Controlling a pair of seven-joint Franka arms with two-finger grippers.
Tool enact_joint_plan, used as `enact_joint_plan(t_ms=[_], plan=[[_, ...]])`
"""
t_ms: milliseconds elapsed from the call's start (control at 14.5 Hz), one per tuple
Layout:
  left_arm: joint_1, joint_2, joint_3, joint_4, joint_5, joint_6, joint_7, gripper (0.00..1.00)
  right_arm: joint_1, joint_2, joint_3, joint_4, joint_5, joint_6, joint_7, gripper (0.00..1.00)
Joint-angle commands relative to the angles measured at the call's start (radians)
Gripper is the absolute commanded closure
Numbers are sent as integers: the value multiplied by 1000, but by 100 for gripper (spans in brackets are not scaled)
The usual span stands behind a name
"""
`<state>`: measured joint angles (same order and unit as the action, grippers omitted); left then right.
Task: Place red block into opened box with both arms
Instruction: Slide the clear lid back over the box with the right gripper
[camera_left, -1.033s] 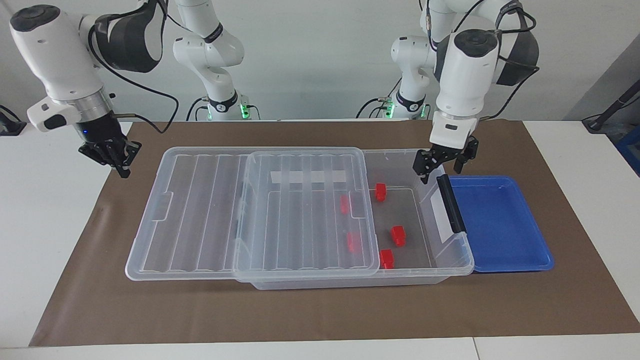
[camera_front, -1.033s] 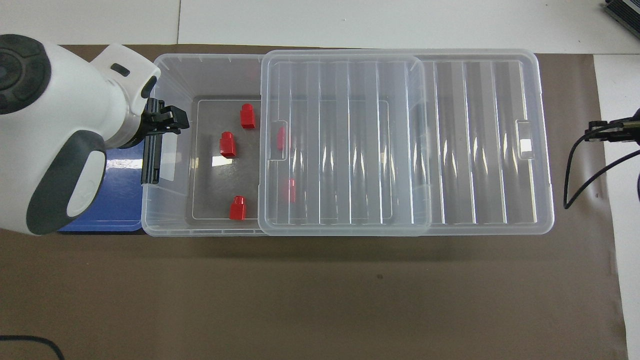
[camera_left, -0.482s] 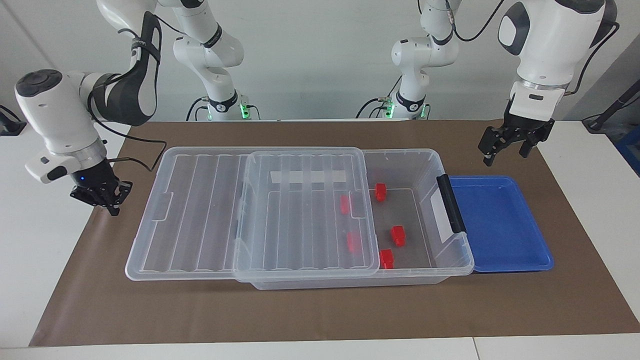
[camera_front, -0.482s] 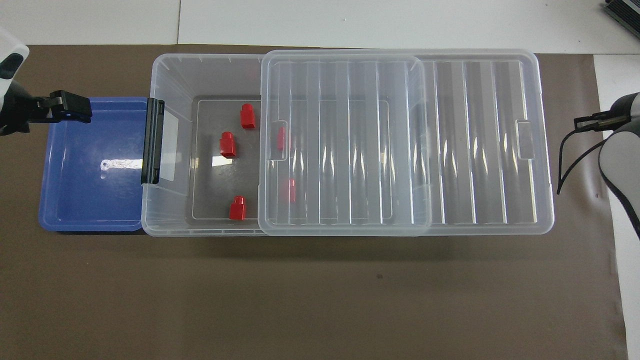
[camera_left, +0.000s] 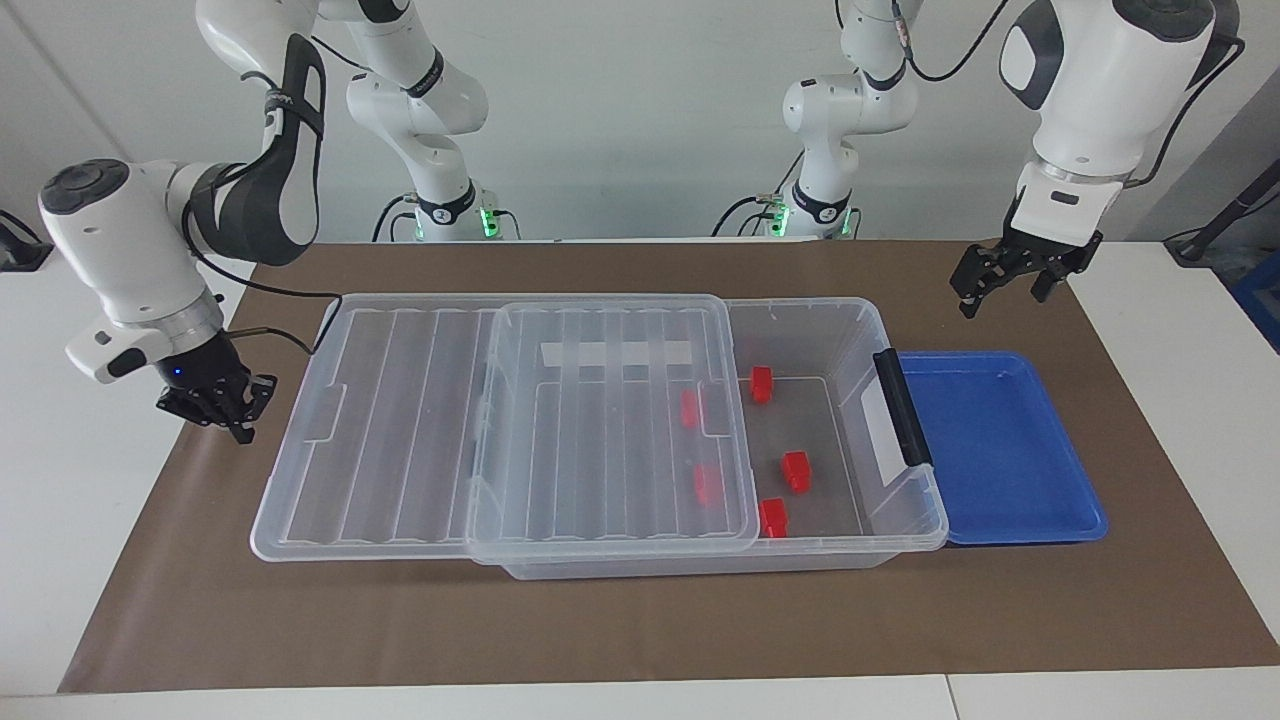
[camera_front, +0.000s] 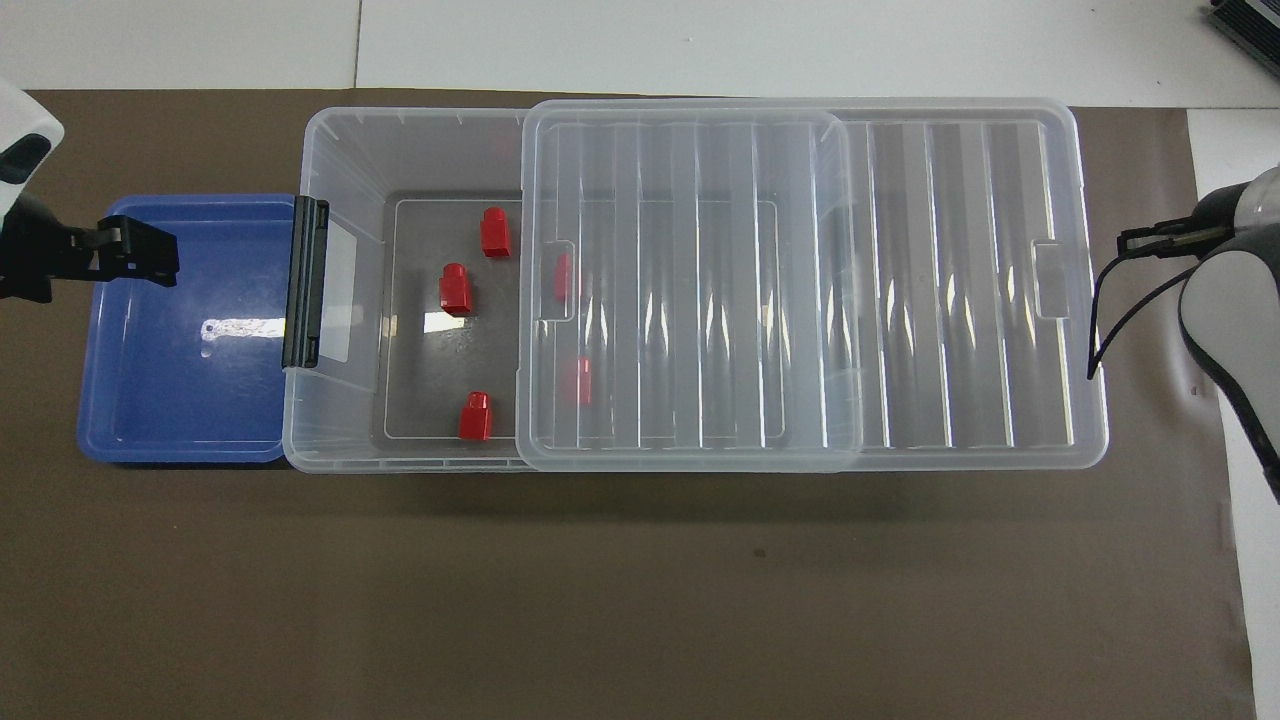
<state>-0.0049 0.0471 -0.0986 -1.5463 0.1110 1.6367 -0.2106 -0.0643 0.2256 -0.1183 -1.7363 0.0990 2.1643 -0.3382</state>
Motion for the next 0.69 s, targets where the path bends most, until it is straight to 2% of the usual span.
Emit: enact_joint_plan(t_ms=[0,413,620], plan=[[23,-35,3,9,-34,-63,34,0,24,-5,3,-6,53,8,-16,100],[58,-41,3,9,-34,-98,111,0,101,4,2,-6,56,23,-8,100],[59,-50,16,11,-43,-72,160,0,156,4,2,-6,56,26,62,100]])
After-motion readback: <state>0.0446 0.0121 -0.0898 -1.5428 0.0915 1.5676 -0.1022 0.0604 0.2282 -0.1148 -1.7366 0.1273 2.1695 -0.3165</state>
